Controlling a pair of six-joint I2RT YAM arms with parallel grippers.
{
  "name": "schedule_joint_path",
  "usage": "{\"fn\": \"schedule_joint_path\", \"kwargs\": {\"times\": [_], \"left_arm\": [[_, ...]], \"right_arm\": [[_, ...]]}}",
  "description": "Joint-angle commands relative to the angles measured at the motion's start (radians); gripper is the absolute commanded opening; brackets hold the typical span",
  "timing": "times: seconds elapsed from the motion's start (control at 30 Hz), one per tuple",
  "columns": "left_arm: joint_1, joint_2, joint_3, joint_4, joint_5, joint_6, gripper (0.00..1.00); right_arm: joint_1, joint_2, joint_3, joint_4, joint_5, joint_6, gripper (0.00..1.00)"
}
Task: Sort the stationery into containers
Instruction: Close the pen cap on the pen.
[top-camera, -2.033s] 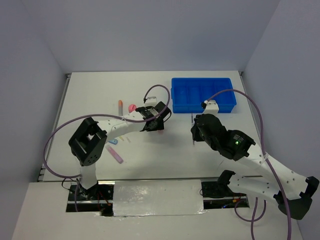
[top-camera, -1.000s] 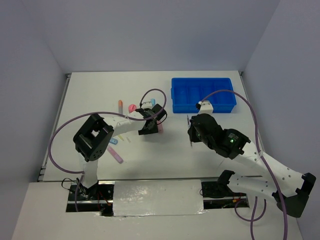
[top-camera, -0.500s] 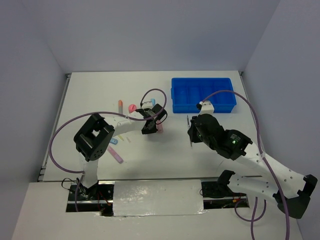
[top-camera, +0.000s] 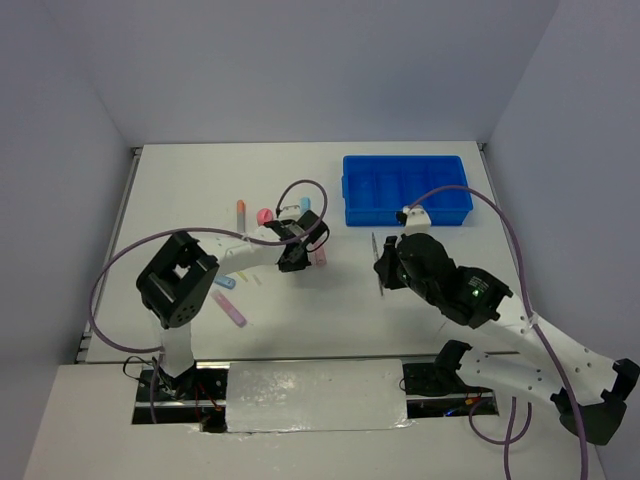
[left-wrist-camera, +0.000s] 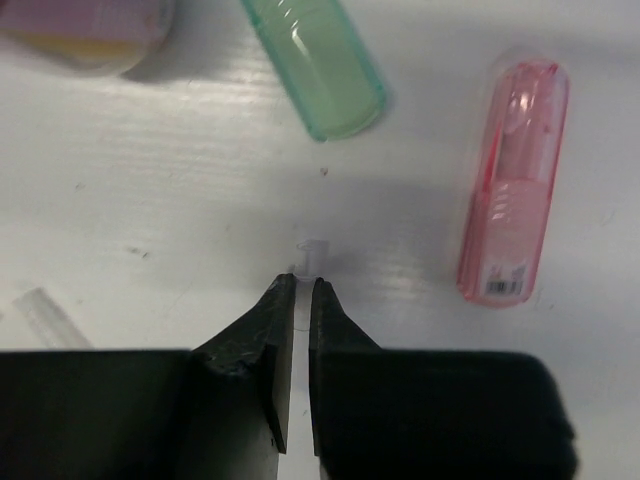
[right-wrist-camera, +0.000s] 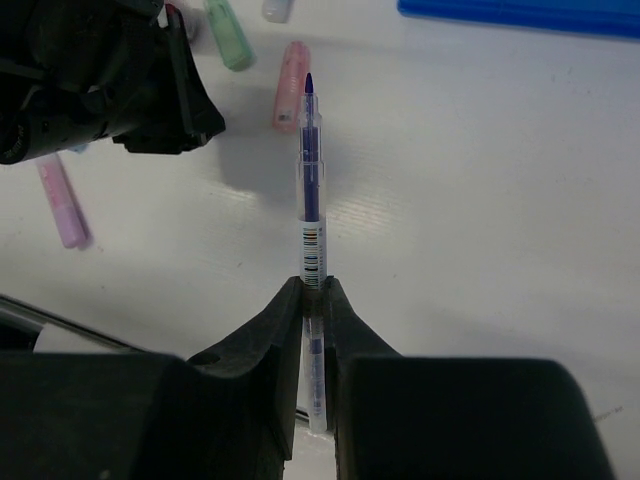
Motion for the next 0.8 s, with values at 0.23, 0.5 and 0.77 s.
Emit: {"fn": "schedule_joint_path", "kwargs": {"times": [0.23,0.5,0.77], "left_arm": [[-0.056,-0.412,-0.008,0.025,-0.033,0.118,0.00],[-0.057,-0.771,-0.183,0.309,0.058,0.201,0.00],[-0.057,-1.061,-0.407,0.621,0.144,0.117,0.00]], "right_arm": [[-0.004,-0.147,-0.157,0.328,-0.208,-0.074,0.00],[0.012,-0.144,-0.251,0.623,-0.398,-0.020,0.00],[0.200,0.003,-0.238,0.836,-0.285,0.057,0.00]]}}
